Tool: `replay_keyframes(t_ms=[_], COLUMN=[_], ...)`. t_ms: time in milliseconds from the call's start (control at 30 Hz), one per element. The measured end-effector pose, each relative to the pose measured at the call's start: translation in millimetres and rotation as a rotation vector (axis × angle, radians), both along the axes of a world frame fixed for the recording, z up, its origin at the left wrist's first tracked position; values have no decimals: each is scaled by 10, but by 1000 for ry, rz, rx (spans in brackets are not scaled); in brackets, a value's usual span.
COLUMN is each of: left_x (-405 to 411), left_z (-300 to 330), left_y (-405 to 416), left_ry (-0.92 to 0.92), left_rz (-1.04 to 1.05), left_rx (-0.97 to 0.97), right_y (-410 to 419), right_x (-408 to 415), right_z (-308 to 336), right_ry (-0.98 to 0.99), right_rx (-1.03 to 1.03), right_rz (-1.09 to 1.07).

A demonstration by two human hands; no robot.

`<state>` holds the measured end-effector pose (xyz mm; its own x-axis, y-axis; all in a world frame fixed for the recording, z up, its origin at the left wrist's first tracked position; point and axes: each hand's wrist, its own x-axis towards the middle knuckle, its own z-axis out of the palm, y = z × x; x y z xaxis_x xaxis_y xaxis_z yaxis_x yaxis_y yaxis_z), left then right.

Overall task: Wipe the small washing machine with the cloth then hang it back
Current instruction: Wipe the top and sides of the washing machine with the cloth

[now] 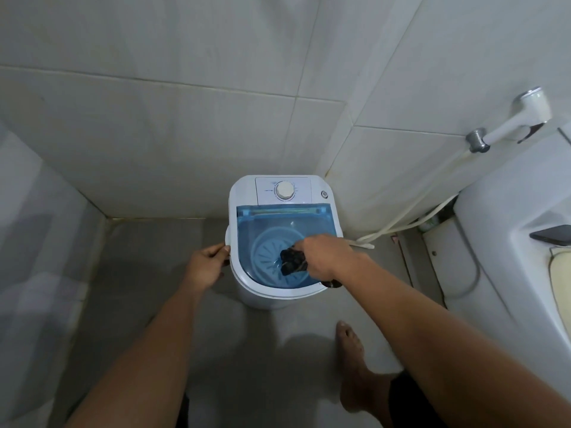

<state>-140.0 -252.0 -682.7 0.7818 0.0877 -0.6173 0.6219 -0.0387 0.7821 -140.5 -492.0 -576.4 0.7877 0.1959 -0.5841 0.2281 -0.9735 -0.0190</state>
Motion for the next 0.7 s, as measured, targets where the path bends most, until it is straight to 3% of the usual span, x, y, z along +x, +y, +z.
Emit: replay_keyframes(t_ms=[100,200,300,367,533,600,700], left_x=[5,15,13,1,-10,-13,-15], left_z=[-3,11,36,36,36,31,23], left_y=[42,83,69,56,66,69,80], left_ry=[14,23,17,21,25,29,30], left_rz=[-9,-18,-9,3,12,10,0], left_rx=[5,19,13,5,2,0,9], right_y=[108,-34,-331,-494,-250,62,451], right_x=[3,28,116,137,-300,-579,-878], right_z=[-111,-108,-124,-239,-656,-759,-810], right_ry=[76,108,-198,-420,-554,-576,-420], right_rx=[244,613,816,737,429,463,594], right_rz=[-69,-244,-508,-569,-402,-249,182])
